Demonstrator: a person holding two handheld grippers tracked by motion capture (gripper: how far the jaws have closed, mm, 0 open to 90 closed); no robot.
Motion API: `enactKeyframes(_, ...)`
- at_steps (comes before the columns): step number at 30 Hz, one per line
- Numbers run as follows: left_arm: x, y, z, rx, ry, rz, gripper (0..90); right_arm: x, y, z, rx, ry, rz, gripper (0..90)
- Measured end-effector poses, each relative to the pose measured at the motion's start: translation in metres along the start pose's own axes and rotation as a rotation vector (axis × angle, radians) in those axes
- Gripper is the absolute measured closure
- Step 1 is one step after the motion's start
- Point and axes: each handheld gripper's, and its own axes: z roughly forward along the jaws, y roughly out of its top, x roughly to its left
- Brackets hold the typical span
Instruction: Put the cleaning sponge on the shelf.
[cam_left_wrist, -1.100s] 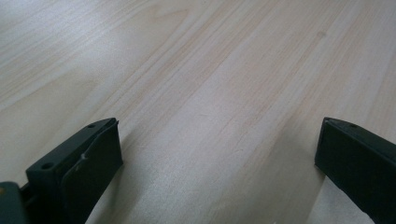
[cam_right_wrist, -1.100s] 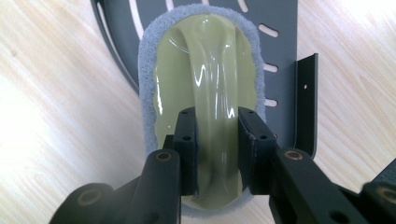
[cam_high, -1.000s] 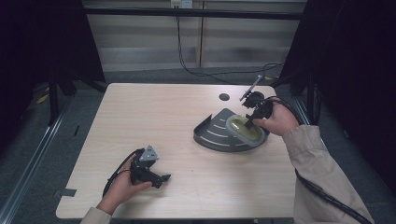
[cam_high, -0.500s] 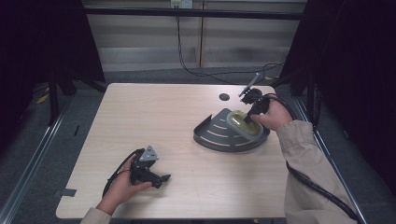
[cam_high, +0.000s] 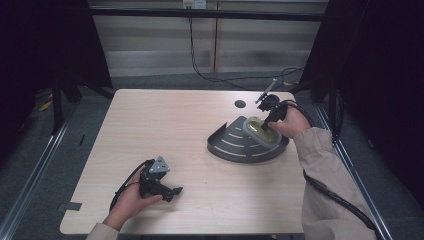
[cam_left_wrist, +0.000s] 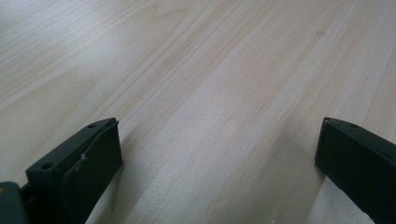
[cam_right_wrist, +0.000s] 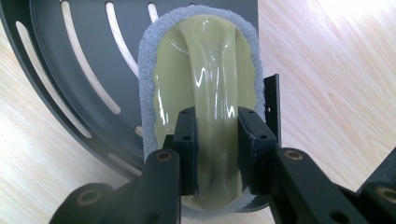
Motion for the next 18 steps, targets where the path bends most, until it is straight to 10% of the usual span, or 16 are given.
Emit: enactKeyframes(18, 0.000, 0.000, 0.000, 0.000, 0.001, -0.001, 0.0, -0.007, -0.008, 0.026, 0.032, -0.011, 0.000, 71.8)
